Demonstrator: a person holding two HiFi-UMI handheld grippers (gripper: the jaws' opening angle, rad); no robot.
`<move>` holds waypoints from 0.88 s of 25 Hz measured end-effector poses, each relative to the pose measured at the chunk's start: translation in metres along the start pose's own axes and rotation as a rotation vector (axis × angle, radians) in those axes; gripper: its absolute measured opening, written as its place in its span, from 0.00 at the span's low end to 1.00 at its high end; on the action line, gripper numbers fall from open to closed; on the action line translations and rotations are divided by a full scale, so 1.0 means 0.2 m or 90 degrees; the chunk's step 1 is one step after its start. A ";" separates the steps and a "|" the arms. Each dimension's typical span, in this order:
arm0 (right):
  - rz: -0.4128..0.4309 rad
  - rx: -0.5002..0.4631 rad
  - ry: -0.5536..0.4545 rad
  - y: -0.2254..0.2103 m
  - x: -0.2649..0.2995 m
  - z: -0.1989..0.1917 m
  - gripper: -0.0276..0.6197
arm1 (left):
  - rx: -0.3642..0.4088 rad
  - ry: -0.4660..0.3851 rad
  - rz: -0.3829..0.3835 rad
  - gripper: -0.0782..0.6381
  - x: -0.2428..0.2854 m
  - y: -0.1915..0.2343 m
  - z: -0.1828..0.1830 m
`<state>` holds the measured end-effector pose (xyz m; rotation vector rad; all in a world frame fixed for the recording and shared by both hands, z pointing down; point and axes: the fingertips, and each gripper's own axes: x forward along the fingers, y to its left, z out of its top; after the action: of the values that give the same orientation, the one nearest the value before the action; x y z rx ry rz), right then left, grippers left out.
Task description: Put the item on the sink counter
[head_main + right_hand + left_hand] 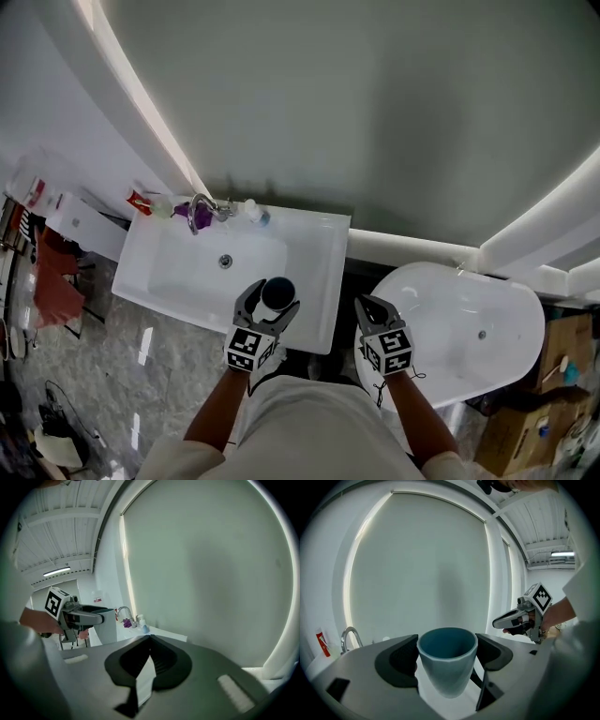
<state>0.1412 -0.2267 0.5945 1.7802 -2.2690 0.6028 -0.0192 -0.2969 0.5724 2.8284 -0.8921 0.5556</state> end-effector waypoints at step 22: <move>-0.157 0.108 0.053 -0.06 0.37 -0.18 0.06 | 0.079 0.047 -0.168 0.64 0.94 0.31 -0.35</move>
<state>0.1304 -0.2784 0.6576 2.0312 -1.9544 0.8227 0.0658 -0.4308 0.7091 2.9466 -0.4757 0.6944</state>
